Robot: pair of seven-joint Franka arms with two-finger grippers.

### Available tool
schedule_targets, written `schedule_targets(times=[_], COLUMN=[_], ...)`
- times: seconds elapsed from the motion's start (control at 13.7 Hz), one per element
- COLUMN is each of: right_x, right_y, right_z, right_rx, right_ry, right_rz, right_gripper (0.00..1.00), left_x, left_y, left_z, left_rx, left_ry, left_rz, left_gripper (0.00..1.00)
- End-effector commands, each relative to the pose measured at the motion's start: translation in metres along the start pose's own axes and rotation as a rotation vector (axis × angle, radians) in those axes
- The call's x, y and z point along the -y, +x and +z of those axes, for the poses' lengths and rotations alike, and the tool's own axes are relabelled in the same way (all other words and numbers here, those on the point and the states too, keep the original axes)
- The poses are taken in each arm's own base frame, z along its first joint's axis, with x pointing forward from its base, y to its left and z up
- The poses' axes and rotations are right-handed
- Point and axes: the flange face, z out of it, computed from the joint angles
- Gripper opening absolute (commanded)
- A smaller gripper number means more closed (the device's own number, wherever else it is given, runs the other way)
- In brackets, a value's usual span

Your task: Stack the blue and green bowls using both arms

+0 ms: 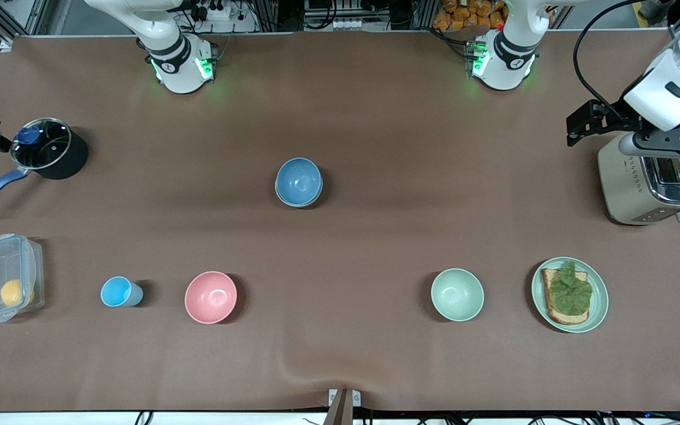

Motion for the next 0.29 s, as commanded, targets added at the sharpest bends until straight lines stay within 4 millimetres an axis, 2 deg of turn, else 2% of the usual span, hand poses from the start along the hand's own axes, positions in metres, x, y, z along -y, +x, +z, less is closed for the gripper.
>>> schedule_targets(times=[0.0, 0.22], right_x=[0.0026, 0.0111], right_y=[-0.0037, -0.0033], right_z=[-0.0094, -0.0088], right_rx=[-0.009, -0.001], right_ry=[-0.049, -0.086], right_rz=[-0.025, -0.049], right_gripper=[1.00, 1.00], left_x=[0.0018, 0.0008], left_y=[-0.0007, -0.0004], left_z=[-0.0057, -0.0045], left_rx=[-0.006, -0.006], left_ry=[-0.025, -0.027], left_rz=[0.005, 0.002], left_gripper=[1.00, 1.00])
